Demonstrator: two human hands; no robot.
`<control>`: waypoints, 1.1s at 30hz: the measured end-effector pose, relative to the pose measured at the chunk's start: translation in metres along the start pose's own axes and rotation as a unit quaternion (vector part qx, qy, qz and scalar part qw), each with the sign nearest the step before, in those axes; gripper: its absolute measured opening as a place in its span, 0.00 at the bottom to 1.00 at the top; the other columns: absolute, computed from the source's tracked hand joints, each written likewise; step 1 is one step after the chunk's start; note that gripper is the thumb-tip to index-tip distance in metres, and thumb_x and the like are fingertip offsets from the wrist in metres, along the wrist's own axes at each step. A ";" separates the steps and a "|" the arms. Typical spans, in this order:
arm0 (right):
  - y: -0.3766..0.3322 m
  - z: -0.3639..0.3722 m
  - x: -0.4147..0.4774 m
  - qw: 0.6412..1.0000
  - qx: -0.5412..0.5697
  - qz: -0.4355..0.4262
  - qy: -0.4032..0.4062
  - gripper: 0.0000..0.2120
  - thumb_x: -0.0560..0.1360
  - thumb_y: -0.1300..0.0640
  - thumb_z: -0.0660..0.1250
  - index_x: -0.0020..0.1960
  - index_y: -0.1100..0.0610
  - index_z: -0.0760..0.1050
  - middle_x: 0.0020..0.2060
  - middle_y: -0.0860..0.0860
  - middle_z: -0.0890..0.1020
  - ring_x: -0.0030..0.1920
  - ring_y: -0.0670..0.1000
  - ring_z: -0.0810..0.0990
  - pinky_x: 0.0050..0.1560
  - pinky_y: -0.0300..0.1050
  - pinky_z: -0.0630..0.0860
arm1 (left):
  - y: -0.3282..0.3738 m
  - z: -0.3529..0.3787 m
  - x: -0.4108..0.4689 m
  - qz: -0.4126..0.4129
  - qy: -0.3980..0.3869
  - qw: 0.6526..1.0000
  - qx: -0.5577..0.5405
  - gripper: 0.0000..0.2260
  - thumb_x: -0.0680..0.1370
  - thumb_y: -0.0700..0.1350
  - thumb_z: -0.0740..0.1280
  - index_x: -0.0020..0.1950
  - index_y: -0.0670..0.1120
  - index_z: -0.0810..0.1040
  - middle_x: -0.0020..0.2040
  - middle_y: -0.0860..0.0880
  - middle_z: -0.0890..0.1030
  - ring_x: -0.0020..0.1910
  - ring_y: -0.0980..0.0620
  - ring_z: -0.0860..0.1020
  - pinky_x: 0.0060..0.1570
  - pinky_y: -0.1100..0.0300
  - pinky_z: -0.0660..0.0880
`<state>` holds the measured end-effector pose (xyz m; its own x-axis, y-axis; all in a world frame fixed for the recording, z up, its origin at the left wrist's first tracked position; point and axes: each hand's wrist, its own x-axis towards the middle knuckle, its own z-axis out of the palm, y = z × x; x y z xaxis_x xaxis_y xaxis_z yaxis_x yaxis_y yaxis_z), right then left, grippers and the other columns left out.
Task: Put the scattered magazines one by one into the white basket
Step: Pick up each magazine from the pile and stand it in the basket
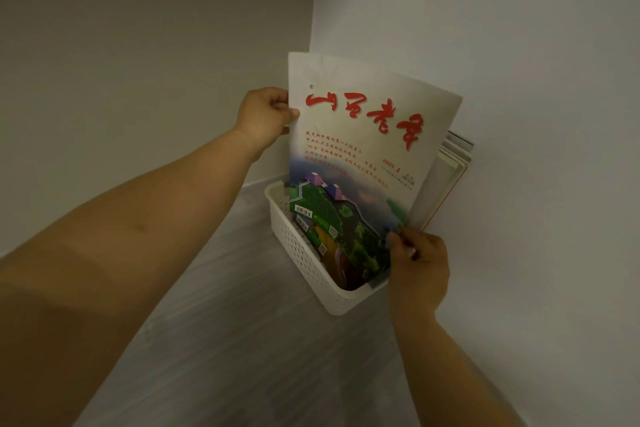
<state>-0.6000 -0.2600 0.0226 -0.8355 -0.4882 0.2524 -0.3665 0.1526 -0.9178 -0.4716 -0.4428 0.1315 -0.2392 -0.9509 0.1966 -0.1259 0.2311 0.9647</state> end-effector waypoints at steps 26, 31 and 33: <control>0.039 0.005 -0.009 0.991 0.057 0.115 -0.025 0.13 0.70 0.60 0.69 0.47 0.52 0.66 0.35 0.45 0.71 0.35 0.45 0.72 0.30 0.34 0.68 | -0.073 0.036 0.001 -0.089 -0.068 0.986 0.120 0.21 0.77 0.42 0.61 0.69 0.43 0.64 0.68 0.43 0.70 0.64 0.47 0.71 0.53 0.61 0.69; 0.043 -0.009 0.000 0.900 0.228 0.334 -0.161 0.11 0.72 0.58 0.66 0.52 0.58 0.68 0.41 0.53 0.77 0.39 0.52 0.78 0.31 0.42 0.77 | -0.093 0.037 0.002 -0.142 -0.124 0.955 0.231 0.30 0.74 0.49 0.66 0.72 0.42 0.58 0.69 0.41 0.69 0.66 0.42 0.69 0.65 0.50 0.65; 0.044 -0.013 0.005 0.859 0.263 0.377 -0.225 0.06 0.73 0.59 0.64 0.48 0.61 0.72 0.41 0.57 0.79 0.38 0.54 0.78 0.28 0.40 0.80 | -0.095 0.041 0.004 -0.130 -0.142 0.943 0.273 0.32 0.72 0.48 0.69 0.71 0.42 0.59 0.68 0.40 0.70 0.65 0.41 0.70 0.65 0.48 0.67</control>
<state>-0.6254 -0.2448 -0.0126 -0.4678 -0.7224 -0.5092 0.5436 0.2192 -0.8103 -0.4998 -0.4602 0.0330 -0.3707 -0.9141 -0.1642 -0.6737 0.1430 0.7250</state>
